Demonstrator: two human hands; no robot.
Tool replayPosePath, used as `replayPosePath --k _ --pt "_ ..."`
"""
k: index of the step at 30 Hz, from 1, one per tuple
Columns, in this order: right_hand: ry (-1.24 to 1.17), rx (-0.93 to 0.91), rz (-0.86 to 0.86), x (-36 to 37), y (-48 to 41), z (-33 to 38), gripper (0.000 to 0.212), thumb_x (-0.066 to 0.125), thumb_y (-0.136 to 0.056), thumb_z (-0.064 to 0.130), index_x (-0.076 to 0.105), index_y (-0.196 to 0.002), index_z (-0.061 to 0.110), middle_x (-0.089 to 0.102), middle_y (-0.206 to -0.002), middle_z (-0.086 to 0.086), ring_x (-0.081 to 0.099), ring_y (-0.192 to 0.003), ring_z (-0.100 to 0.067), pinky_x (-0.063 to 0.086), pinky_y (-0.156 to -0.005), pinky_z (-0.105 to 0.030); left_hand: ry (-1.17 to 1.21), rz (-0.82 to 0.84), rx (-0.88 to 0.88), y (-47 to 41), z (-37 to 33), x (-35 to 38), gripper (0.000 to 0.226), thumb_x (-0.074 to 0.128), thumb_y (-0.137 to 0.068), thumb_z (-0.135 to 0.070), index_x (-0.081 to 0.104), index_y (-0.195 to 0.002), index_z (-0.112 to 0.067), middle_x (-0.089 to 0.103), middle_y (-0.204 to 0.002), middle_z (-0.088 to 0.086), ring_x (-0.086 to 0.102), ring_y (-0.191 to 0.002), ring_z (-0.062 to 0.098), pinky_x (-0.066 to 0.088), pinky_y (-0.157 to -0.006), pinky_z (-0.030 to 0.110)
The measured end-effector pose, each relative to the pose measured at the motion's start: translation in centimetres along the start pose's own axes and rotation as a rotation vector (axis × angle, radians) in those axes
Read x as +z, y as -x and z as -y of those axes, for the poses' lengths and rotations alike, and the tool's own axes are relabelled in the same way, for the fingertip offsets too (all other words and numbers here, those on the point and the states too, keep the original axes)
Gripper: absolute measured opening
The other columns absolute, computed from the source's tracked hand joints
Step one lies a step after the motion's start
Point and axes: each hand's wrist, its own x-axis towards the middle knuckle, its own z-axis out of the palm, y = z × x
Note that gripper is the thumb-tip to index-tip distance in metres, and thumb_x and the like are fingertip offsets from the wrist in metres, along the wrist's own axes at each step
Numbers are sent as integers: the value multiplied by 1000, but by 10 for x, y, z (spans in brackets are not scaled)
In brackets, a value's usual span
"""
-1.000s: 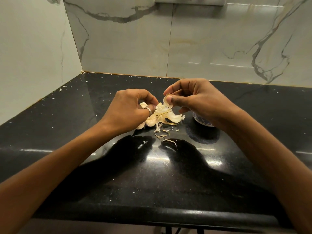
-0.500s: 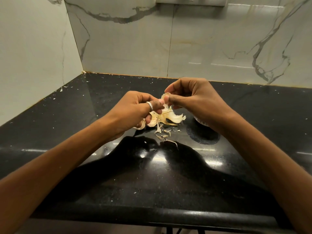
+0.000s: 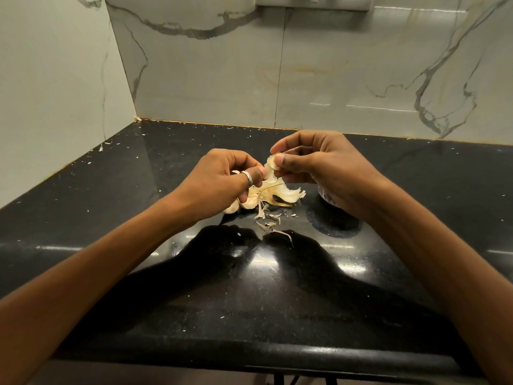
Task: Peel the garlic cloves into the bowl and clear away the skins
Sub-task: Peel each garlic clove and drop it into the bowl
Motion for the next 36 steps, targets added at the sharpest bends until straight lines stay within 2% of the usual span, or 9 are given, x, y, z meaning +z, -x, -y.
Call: replayPosePath --k 6,10,13,16,18,21,26,30,36 --pt "-270 152 47 1 -2 1 19 61 -93 -7 72 -105 3 74 -92 -12 71 -75 -14 61 -73 -21 -25 -14 35 -1 2 -1 12 64 -98 -14 71 -93 -6 72 -81 6 55 -52 9 39 -46 11" --pt "-317 188 72 2 -1 2 25 51 -94 -14 69 -109 -5 71 -94 -15 70 -76 -14 60 -73 -20 -28 -22 45 -1 3 0 14 65 -97 -16 72 -91 -5 72 -83 13 55 -52 11 39 -47 11" --pt "-326 184 88 2 -1 3 28 49 -92 -15 68 -112 -8 71 -94 -16 70 -84 -18 61 -79 -22 -37 -30 57 -1 3 -1 13 64 -97 -15 72 -91 -7 73 -83 9 56 -52 10 41 -49 12" --pt "-232 135 113 1 -1 3 31 73 -82 -2 69 -112 -4 72 -99 -13 70 -89 -17 59 -79 -22 -34 -28 61 -1 2 -1 12 63 -97 -14 71 -92 -6 72 -81 5 56 -52 9 41 -48 11" --pt "-171 123 84 2 0 1 34 79 -77 8 72 -109 -1 72 -96 -10 69 -86 -14 57 -74 -20 -38 -23 64 0 1 -1 12 63 -97 -13 71 -93 -6 72 -80 4 55 -51 8 40 -47 10" --pt "-125 111 36 3 -1 -1 23 76 -86 10 73 -106 0 71 -92 -9 68 -79 -12 56 -68 -20 -42 -18 64 0 2 0 12 63 -97 -13 71 -92 -6 71 -78 3 55 -50 7 39 -46 11" --pt "-145 147 5 1 -1 -1 25 72 -92 18 72 -112 3 74 -102 -14 68 -79 -15 52 -65 -22 -65 -28 68 -2 4 -1 12 65 -95 -13 72 -86 -9 72 -78 6 56 -52 10 40 -48 12" --pt "-238 173 -14 0 -2 1 24 66 -95 14 71 -114 1 76 -103 -14 66 -75 -13 49 -62 -22 -106 -20 69 -2 5 -3 12 66 -95 -14 71 -84 -12 71 -77 9 58 -54 9 42 -50 12" --pt "-291 184 -30 -5 -2 4 21 67 -95 15 73 -112 5 76 -107 -16 67 -78 -12 51 -59 -17 -209 -94 95 -4 7 -5 13 69 -91 -17 72 -78 -16 70 -72 4 57 -52 8 53 -60 31"
